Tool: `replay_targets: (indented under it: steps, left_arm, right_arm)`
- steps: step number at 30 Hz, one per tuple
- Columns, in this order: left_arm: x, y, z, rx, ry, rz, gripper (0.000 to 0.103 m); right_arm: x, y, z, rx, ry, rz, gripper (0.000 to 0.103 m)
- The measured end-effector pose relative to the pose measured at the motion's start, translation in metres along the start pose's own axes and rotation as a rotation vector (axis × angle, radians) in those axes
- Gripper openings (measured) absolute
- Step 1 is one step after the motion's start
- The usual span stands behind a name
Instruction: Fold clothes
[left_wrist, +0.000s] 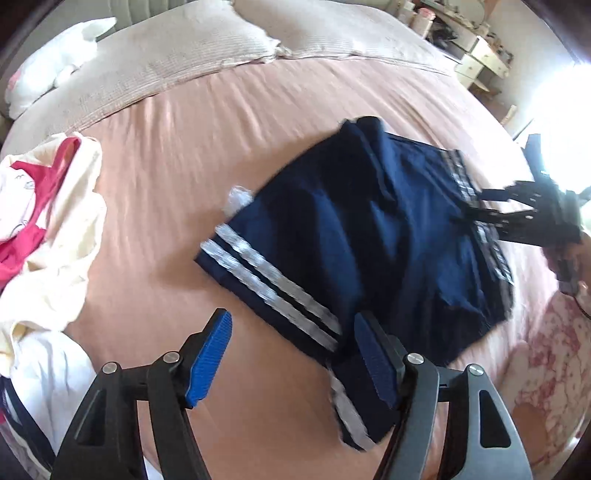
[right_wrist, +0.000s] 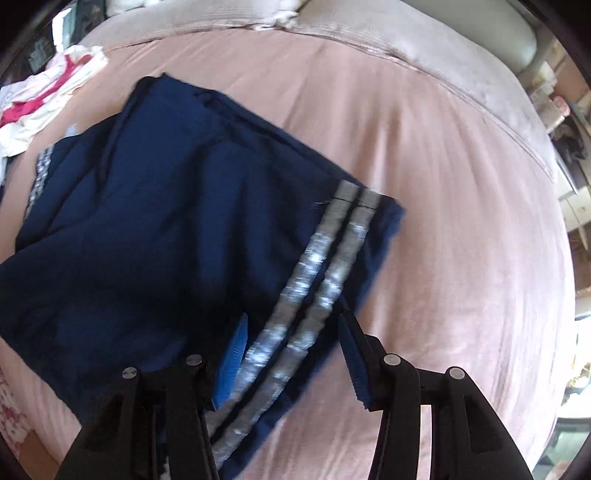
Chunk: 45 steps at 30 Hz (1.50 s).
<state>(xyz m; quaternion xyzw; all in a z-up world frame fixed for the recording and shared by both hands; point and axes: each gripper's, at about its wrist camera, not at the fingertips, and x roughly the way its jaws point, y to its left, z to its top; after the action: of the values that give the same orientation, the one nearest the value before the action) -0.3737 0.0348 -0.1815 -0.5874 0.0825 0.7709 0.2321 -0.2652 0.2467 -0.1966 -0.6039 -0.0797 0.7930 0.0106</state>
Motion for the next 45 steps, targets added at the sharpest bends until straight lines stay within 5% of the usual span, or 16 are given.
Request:
replay_targets:
  steps: [3,7,8,10,13,20,24,27,29,32,34,35,38,41,45]
  left_arm:
    - [0.024,0.044,0.015,-0.248,0.038,-0.121,0.052]
    - [0.041,0.051,0.021,-0.271,0.029,-0.099,0.052]
    - [0.042,0.047,0.024,-0.257,0.013,-0.092,0.048]
    - [0.045,0.041,0.029,-0.23,-0.017,-0.077,0.009]
    - [0.055,0.03,0.035,-0.198,-0.011,-0.049,0.005]
    - [0.032,0.016,0.077,0.049,-0.065,0.267,0.004]
    - [0.046,0.013,0.082,0.101,0.026,0.342,0.008]
    - [0.029,-0.011,0.068,0.158,-0.05,0.383,0.009]
    - [0.012,-0.022,0.057,0.17,-0.125,0.438,0.011]
    - [-0.004,-0.017,0.049,0.158,-0.175,0.519,0.026]
    - [0.005,-0.005,0.053,0.119,-0.185,0.415,0.056]
    - [0.007,-0.004,0.053,0.095,-0.19,0.337,0.061]
    - [0.008,-0.018,0.05,0.104,-0.22,0.129,0.063]
    - [0.02,-0.042,0.037,0.158,-0.261,0.09,0.063]
    - [0.038,-0.059,0.023,0.216,-0.205,0.058,0.062]
  right_arm:
    - [-0.004,-0.03,0.003,0.126,-0.027,0.032,0.05]
    - [-0.002,-0.046,0.022,0.227,-0.064,0.052,0.05]
    - [0.001,-0.045,0.029,0.239,-0.072,0.064,0.05]
    - [0.005,-0.04,0.04,0.253,-0.082,0.093,0.05]
    - [0.012,-0.024,0.047,0.206,-0.091,0.092,0.05]
    - [0.005,-0.036,0.038,0.225,-0.185,-0.016,0.051]
    - [0.003,-0.051,0.036,0.268,-0.222,-0.037,0.051]
    - [0.014,-0.026,0.039,0.199,-0.249,0.034,0.051]
    - [0.027,0.028,0.028,0.086,-0.269,0.085,0.051]
    - [0.047,0.07,0.03,-0.098,-0.237,0.026,0.051]
    - [0.066,0.074,0.032,-0.105,-0.205,-0.012,0.052]
    - [0.065,0.064,0.031,-0.068,-0.208,-0.012,0.052]
    - [0.073,0.041,0.042,0.021,-0.208,-0.078,0.053]
    - [0.077,0.018,0.036,0.066,-0.193,-0.137,0.061]
    - [0.055,0.018,0.034,0.083,-0.281,-0.117,0.06]
